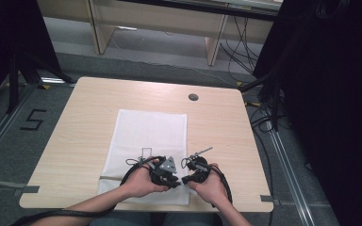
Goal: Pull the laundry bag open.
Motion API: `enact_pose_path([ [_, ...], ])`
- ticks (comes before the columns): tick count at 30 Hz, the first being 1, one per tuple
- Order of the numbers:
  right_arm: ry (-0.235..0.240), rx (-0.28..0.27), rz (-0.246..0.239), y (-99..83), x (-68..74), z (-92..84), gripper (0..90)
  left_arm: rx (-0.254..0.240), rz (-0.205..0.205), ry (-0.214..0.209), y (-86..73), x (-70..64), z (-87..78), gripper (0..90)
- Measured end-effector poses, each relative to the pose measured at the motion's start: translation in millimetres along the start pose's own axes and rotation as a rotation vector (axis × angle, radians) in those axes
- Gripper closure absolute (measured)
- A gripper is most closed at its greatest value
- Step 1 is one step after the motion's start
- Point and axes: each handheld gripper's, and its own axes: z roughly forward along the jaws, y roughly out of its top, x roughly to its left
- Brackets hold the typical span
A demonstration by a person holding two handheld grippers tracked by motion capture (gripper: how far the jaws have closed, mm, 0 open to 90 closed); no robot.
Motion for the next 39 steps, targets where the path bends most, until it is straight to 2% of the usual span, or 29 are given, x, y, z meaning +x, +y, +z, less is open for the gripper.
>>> enact_pose_path([
  [1,0.001,0.0,0.001,0.0,0.0,0.1,90.0,-0.005,-0.013,-0.003,-0.1,-0.8,0.4,75.5],
  [3,0.004,-0.005,-0.02,0.1,-1.6,0.5,90.0,-0.01,-0.002,-0.01,0.4,-1.1,0.9,76.0],
  [4,0.002,-0.001,-0.002,-0.2,-0.5,0.0,90.0,-0.007,-0.012,-0.005,0.4,-2.0,0.7,76.0],
  [6,0.004,-0.005,0.0,-0.4,-0.7,0.2,90.0,-0.009,0.004,-0.005,0.7,-1.0,0.4,76.6],
  [9,0.004,-0.005,0.007,-0.6,-1.0,0.1,90.0,-0.01,-0.002,-0.001,0.3,-1.8,0.8,78.1],
  [11,0.009,-0.006,0.005,-0.8,-1.1,-0.1,90.0,-0.003,0.018,0.003,0.6,-1.5,0.7,79.0],
  [15,0.006,-0.005,0.009,-0.4,-1.1,0.1,90.0,-0.013,0.022,0.001,0.9,-1.8,1.9,79.4],
  [17,0.005,-0.007,0.011,-0.6,-1.2,0.3,90.0,-0.018,-0.007,-0.002,-0.4,-2.4,3.2,79.4],
  [19,0.005,-0.007,0.011,-0.7,-1.2,0.2,90.0,-0.019,-0.008,-0.005,-0.4,-2.4,3.9,79.3],
  [22,0.005,-0.007,0.012,-0.6,-1.1,0.3,90.0,-0.018,0.003,-0.005,-1.0,-3.4,5.6,80.4],
  [23,0.004,-0.007,0.012,-0.6,-1.0,0.2,90.0,-0.016,0.006,0.002,-1.2,-4.6,6.6,80.9],
  [24,0.004,-0.007,0.013,-0.6,-1.0,0.2,90.0,0.001,0.033,0.012,-0.6,-4.9,5.6,81.3],
  [28,0.007,-0.007,0.014,-0.9,-0.9,0.1,90.0,0.014,0.047,0.032,0.0,-6.4,4.7,81.6],
  [32,0.009,-0.006,0.016,-0.9,-1.3,0.2,90.0,0.005,0.018,0.028,0.3,-7.6,4.5,81.8],
  [34,0.015,0.0,0.025,-0.9,-1.4,-0.4,90.0,0.011,0.034,0.031,0.5,-6.9,3.7,81.9],
  [36,0.017,0.002,0.026,-1.0,-1.3,-0.4,90.0,0.002,0.018,0.019,0.3,-7.4,4.1,81.9],
  [39,0.011,0.003,0.032,-0.9,-0.8,0.0,90.0,-0.003,0.012,0.023,0.4,-7.7,3.2,81.9],
])
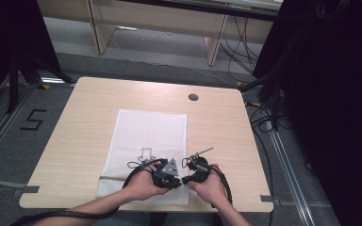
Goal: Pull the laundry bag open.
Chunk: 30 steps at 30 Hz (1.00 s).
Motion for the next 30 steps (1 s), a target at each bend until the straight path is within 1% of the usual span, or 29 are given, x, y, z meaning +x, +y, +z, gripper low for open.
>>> enact_pose_path([
  [1,-0.001,-0.001,0.001,-0.1,0.1,-0.1,90.0,0.003,0.005,0.001,0.1,0.0,-0.5,82.0],
  [2,-0.002,-0.002,0.001,-0.2,0.2,0.0,90.0,0.003,0.023,0.001,0.7,0.8,-1.2,82.0],
  [3,-0.001,-0.002,0.002,-0.3,0.4,-0.1,90.0,0.005,0.005,-0.004,0.5,-0.1,-1.3,82.0],
  [6,0.005,-0.003,-0.001,-0.6,1.1,0.1,90.0,-0.002,0.003,-0.003,0.3,-0.6,-2.1,82.0],
  [7,0.004,-0.006,-0.016,-0.6,0.5,0.6,90.0,0.0,0.005,-0.001,0.4,-0.6,-2.6,82.0],
  [10,-0.014,-0.013,-0.036,-0.7,2.5,1.0,90.0,0.004,0.01,-0.001,1.0,-0.2,-3.7,82.0],
  [11,-0.011,-0.01,-0.062,-0.4,1.5,1.1,90.0,0.004,0.007,-0.004,1.2,0.2,-4.8,82.0],
  [13,-0.011,-0.013,-0.06,-0.6,1.4,1.3,90.0,-0.006,0.004,-0.004,0.9,1.3,-7.7,82.0],
  [14,-0.014,-0.013,-0.043,-1.1,2.2,0.8,90.0,-0.005,0.006,-0.006,0.8,1.4,-8.0,82.0],
  [15,-0.014,-0.012,-0.041,-1.1,2.1,0.8,90.0,-0.002,0.017,-0.002,0.6,0.6,-8.0,82.0],
  [16,-0.012,-0.011,-0.037,-0.9,2.0,0.8,90.0,0.003,0.038,-0.002,1.0,1.3,-8.6,82.0],
  [17,-0.01,-0.013,-0.038,-0.8,2.0,0.7,90.0,0.004,0.028,0.004,0.5,0.1,-8.2,82.0],
  [19,-0.009,-0.012,-0.037,-1.1,1.7,0.8,90.0,0.002,0.032,0.003,0.8,-0.2,-9.5,82.0],
  [20,-0.004,-0.013,-0.044,-1.2,1.3,0.5,90.0,-0.001,0.022,-0.006,0.8,0.3,-10.4,82.0],
  [21,-0.007,-0.012,-0.036,-1.2,1.7,0.7,90.0,-0.004,0.026,-0.004,0.4,0.8,-11.0,82.0],
  [22,-0.012,-0.013,-0.041,-1.1,1.9,0.8,90.0,0.001,0.024,-0.003,0.1,1.1,-11.8,82.0],
  [25,-0.012,-0.011,-0.045,-1.0,1.8,0.9,90.0,-0.008,0.025,-0.01,-1.4,1.7,-12.9,82.0],
  [26,-0.009,-0.011,-0.041,-1.0,1.9,0.8,90.0,0.002,0.033,-0.01,-1.1,2.4,-14.2,82.0],
  [28,-0.014,-0.011,-0.047,-1.1,2.2,0.7,90.0,-0.008,0.035,-0.014,-1.2,2.9,-15.7,82.0],
  [29,-0.013,-0.008,-0.051,-1.1,2.4,0.7,90.0,-0.016,0.023,-0.016,-1.8,2.6,-15.0,82.0],
  [30,-0.017,-0.009,-0.053,-1.1,2.9,0.8,90.0,-0.007,0.058,-0.018,-1.7,4.5,-16.7,82.0],
])
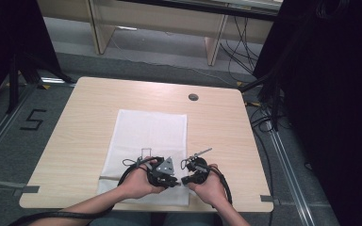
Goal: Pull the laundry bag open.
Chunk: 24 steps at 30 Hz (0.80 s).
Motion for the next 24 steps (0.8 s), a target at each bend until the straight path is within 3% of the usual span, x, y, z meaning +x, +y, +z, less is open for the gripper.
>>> enact_pose_path([
  [7,0.011,-0.003,-0.04,0.4,-0.8,0.4,90.0,-0.007,-0.009,-0.022,-1.5,1.8,-3.1,82.0],
  [13,-0.003,0.009,-0.022,0.9,3.6,0.0,90.0,-0.006,-0.011,-0.025,-3.4,2.1,-5.4,82.0],
  [21,-0.028,0.01,-0.044,1.3,2.6,0.4,90.0,-0.014,-0.019,-0.036,-5.2,5.6,-10.2,82.0],
  [24,-0.02,0.001,-0.048,1.0,1.0,0.6,90.0,-0.009,-0.001,-0.034,-5.4,6.0,-10.2,82.0],
])
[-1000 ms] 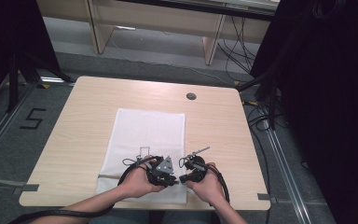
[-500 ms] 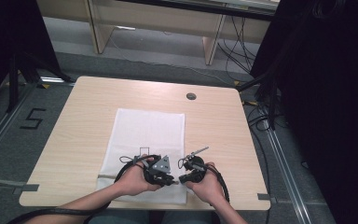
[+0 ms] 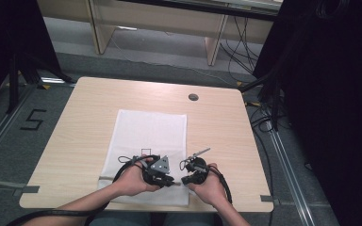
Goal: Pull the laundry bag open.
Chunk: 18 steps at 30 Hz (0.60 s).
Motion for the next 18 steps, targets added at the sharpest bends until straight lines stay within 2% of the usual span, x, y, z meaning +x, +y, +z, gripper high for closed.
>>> enact_pose_path([
  [1,-0.006,0.01,0.016,-0.1,1.3,-0.7,90.0,-0.001,-0.012,-0.002,0.0,-0.6,-0.1,82.0],
  [2,-0.006,0.018,0.021,0.1,2.0,-1.0,90.0,-0.001,-0.005,-0.004,0.0,0.2,-1.2,82.0],
  [4,-0.002,0.007,-0.003,0.4,1.0,-0.3,90.0,-0.006,-0.009,-0.008,0.0,0.0,-2.4,82.1],
  [7,-0.001,0.006,-0.004,0.3,0.8,-0.3,90.0,0.003,-0.001,-0.003,0.0,0.2,-5.1,82.0],
  [8,-0.001,0.015,0.01,0.2,1.3,-0.5,90.0,0.0,-0.011,-0.001,-0.4,-0.2,-6.1,82.0],
  [10,0.0,0.005,-0.006,0.3,0.7,-0.1,90.0,-0.008,-0.015,-0.005,-1.5,0.3,-6.9,82.0],
  [12,-0.007,0.011,-0.011,0.6,1.7,-0.5,90.0,0.004,-0.002,-0.002,-1.4,-0.1,-6.8,82.0],
  [13,-0.009,0.008,-0.032,0.9,1.0,-0.1,90.0,-0.004,0.011,-0.003,-0.8,0.2,-6.9,82.0],
  [14,-0.011,0.01,-0.023,0.7,1.9,-0.2,90.0,-0.002,-0.009,-0.005,-1.1,-1.1,-6.8,82.0],
  [15,-0.014,0.011,-0.022,0.7,1.8,0.1,90.0,0.007,0.009,-0.006,-0.6,-0.3,-7.5,82.0],
  [16,-0.02,0.015,-0.017,0.5,2.8,-0.3,90.0,0.004,-0.004,-0.002,-1.0,-1.0,-8.7,82.1],
  [17,-0.025,0.025,0.005,0.3,4.7,-1.1,90.0,0.007,0.003,-0.003,-0.9,-0.3,-10.3,82.0],
  [18,-0.027,0.026,0.003,0.4,4.8,-1.1,90.0,0.002,-0.001,-0.001,-1.3,0.4,-12.5,82.1],
])
